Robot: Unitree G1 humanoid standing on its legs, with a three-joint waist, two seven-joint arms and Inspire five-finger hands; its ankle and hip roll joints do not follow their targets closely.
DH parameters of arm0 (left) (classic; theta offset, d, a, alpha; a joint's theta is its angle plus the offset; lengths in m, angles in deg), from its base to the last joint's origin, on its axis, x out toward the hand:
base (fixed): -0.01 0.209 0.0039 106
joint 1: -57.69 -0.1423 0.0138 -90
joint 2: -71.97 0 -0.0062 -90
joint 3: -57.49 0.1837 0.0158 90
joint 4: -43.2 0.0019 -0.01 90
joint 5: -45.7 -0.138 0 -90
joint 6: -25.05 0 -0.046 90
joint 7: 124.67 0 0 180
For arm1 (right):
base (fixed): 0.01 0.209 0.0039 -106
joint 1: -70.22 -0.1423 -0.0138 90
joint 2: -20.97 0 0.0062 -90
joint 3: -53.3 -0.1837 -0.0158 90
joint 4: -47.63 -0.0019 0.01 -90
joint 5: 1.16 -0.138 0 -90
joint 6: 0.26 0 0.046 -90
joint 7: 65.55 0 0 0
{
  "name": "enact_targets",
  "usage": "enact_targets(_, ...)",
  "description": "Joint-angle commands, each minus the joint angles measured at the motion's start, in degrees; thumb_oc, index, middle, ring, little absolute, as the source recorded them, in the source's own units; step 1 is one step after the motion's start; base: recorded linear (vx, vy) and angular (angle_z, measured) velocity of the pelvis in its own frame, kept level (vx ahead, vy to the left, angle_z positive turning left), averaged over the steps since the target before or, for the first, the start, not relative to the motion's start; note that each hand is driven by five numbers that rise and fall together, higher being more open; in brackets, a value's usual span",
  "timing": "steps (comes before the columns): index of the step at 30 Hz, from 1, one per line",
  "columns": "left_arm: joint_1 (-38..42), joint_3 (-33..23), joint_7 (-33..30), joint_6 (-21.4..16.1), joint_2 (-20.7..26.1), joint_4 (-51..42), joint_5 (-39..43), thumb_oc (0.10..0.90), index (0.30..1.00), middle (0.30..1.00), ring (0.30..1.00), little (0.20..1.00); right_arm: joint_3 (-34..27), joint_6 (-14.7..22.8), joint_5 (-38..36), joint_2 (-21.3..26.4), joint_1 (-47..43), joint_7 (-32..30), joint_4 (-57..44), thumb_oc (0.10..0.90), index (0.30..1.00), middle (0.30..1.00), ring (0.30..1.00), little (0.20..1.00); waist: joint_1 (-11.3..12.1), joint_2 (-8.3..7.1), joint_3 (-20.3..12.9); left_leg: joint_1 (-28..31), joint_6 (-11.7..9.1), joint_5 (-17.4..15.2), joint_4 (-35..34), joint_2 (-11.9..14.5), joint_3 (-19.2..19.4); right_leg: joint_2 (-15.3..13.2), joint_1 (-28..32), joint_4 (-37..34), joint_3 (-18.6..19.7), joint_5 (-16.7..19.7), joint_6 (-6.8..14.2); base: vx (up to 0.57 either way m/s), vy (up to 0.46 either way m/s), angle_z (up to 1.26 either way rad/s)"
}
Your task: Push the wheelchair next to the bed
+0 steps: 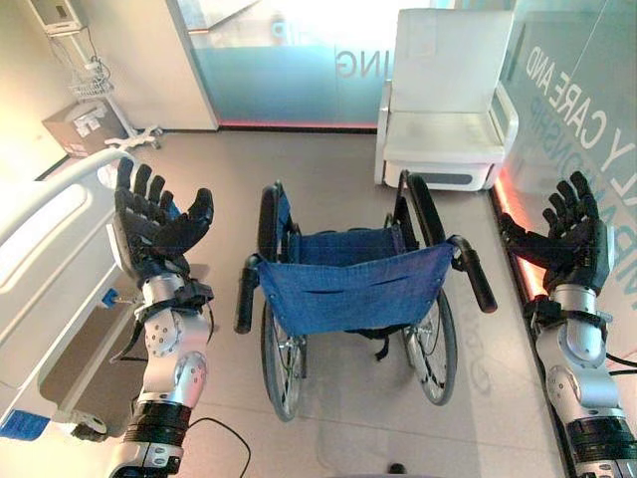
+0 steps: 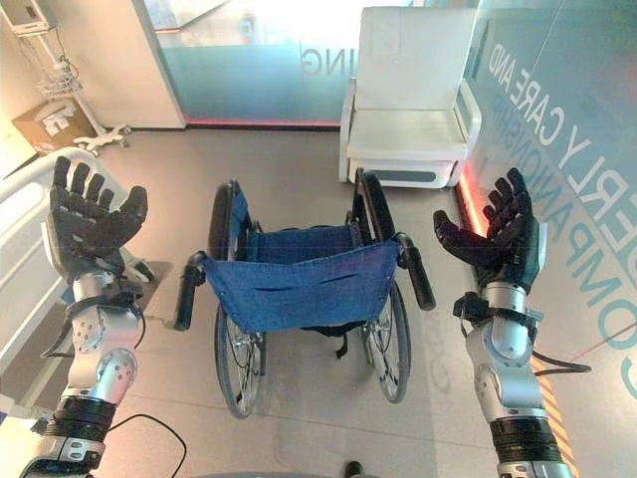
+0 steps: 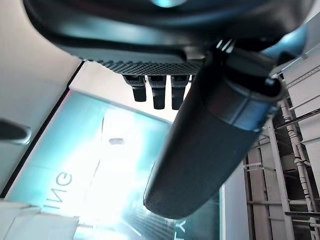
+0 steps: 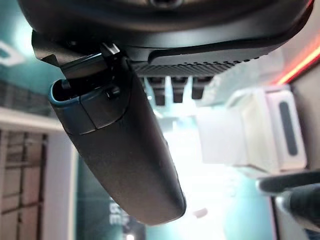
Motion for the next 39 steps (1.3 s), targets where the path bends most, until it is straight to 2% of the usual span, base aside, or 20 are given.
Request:
enact_targets(1,1.68,-0.18,4.47,-1.35,4.70,-3.33,-2.69,0.800,0.900,0.900,0.900,0.900,-0.65,2.39,3.97,3.42,-2.24,3.85,-5.38,0.800,0.900,0.900,0.900,0.900,-0.86,-3.49,-4.62,-1.04,-1.05,-1.60,0.18,-3.17,3.44,0.90,3.33,0.19,2.21,-3.70,1.32,0.00,0.000,0.00)
enact_targets(5,-1.20,-1.14,7.02,2.16,6.74,-3.14,-4.83,0.800,0.900,0.900,0.900,0.900,-1.39,-0.31,4.13,4.99,-0.16,6.77,-6.65,0.800,0.900,0.900,0.900,0.900,-0.80,-3.54,-4.15,-0.81,-1.13,-1.91,0.18,-3.08,3.82,0.88,3.50,0.24,2.06,-3.99,1.61,0.00,0.000,0.00)
enact_targets(7,-1.52,-1.40,7.42,2.74,7.13,-2.81,-4.96,0.800,0.900,0.900,0.900,0.900,-1.52,-0.44,4.01,5.23,0.06,7.27,-6.68,0.800,0.900,0.900,0.900,0.900,-0.80,-3.57,-4.08,-0.82,-1.16,-1.90,0.18,-3.05,3.91,0.87,3.45,0.28,1.96,-3.97,1.65,0.00,0.000,0.00)
enact_targets(14,-5.96,-3.56,10.34,9.93,11.35,-2.92,-10.55,0.800,0.900,0.900,0.900,0.900,-3.29,-3.28,3.28,7.06,3.07,9.98,-9.06,0.800,0.900,0.900,0.900,0.900,-0.66,-3.52,-3.66,-1.07,-1.22,-1.62,0.18,-3.08,4.36,0.83,3.08,0.41,1.66,-3.80,1.93,0.00,0.002,0.01)
enact_targets(15,-6.08,-3.59,10.61,10.30,11.55,-2.90,-10.68,0.800,0.900,0.900,0.900,0.900,-3.33,-3.33,3.31,7.09,3.17,10.14,-9.12,0.800,0.900,0.900,0.900,0.900,-0.65,-3.52,-3.64,-1.09,-1.21,-1.61,0.18,-3.09,4.38,0.83,3.06,0.42,1.64,-3.81,1.94,0.00,0.000,0.00)
enact_targets(16,-6.49,-3.73,11.70,12.28,12.33,-3.05,-10.93,0.800,0.900,0.900,0.900,0.900,-3.47,-3.82,3.00,7.53,3.38,10.86,-9.45,0.800,0.900,0.900,0.900,0.900,-0.62,-3.47,-3.46,-1.13,-1.22,-1.54,0.18,-3.09,4.45,0.78,3.02,0.44,1.55,-3.78,2.01,0.00,0.000,0.00)
enact_targets(17,-6.50,-3.74,11.71,12.30,12.34,-3.06,-10.92,0.800,0.900,0.900,0.900,0.900,-3.48,-3.84,3.00,7.52,3.39,10.87,-9.47,0.800,0.900,0.900,0.900,0.900,-0.62,-3.47,-3.46,-1.14,-1.22,-1.54,0.18,-3.09,4.44,0.78,3.02,0.44,1.55,-3.78,2.01,-0.01,0.008,0.04)
enact_targets(19,-7.26,-3.59,13.78,15.51,13.08,-3.20,-11.32,0.800,0.900,0.900,0.900,0.900,-3.49,-5.00,3.42,7.94,3.87,12.04,-10.25,0.800,0.900,0.900,0.900,0.900,-0.59,-3.35,-3.23,-1.21,-1.22,-1.43,0.18,-3.13,4.46,0.74,2.91,0.51,1.43,-3.72,2.13,-0.02,0.007,0.03)
enact_targets(21,-7.62,-3.39,14.45,17.22,13.78,-3.35,-12.05,0.800,0.900,0.900,0.900,0.900,-3.30,-6.01,3.45,8.40,4.18,12.76,-10.84,0.800,0.900,0.900,0.900,0.900,-0.61,-3.29,-3.13,-1.24,-1.23,-1.40,0.18,-3.12,4.56,0.70,2.85,0.53,1.35,-3.70,2.22,0.00,0.000,0.00)
enact_targets(25,-8.01,-3.03,15.24,18.96,14.75,-3.10,-12.78,0.800,0.900,0.900,0.900,0.900,-2.72,-7.49,4.20,9.14,4.14,13.96,-10.65,0.800,0.900,0.900,0.900,0.900,-0.53,-3.15,-2.99,-1.38,-1.24,-1.32,0.18,-3.15,4.63,0.63,2.75,0.50,1.26,-3.68,2.31,0.00,0.000,0.00)
enact_targets(29,-7.94,-2.42,14.88,19.07,15.45,-2.48,-12.49,0.800,0.900,0.900,0.900,0.900,-1.95,-7.89,2.46,9.87,3.62,14.74,-9.50,0.800,0.900,0.900,0.900,0.900,-0.41,-3.18,-2.92,-1.41,-1.31,-1.23,0.18,-3.14,4.69,0.55,2.72,0.48,1.10,-3.62,2.41,0.00,0.000,0.00)
enact_targets(39,-4.06,2.42,15.30,20.55,15.24,-0.87,-14.39,0.800,0.900,0.900,0.900,0.900,2.72,-10.18,3.42,10.75,-0.68,15.40,-5.44,0.800,0.900,0.900,0.900,0.900,0.23,-3.49,-2.97,-1.41,-1.38,-1.30,0.18,-3.23,4.46,0.44,2.84,0.39,0.51,-3.59,2.49,0.00,0.000,0.00)
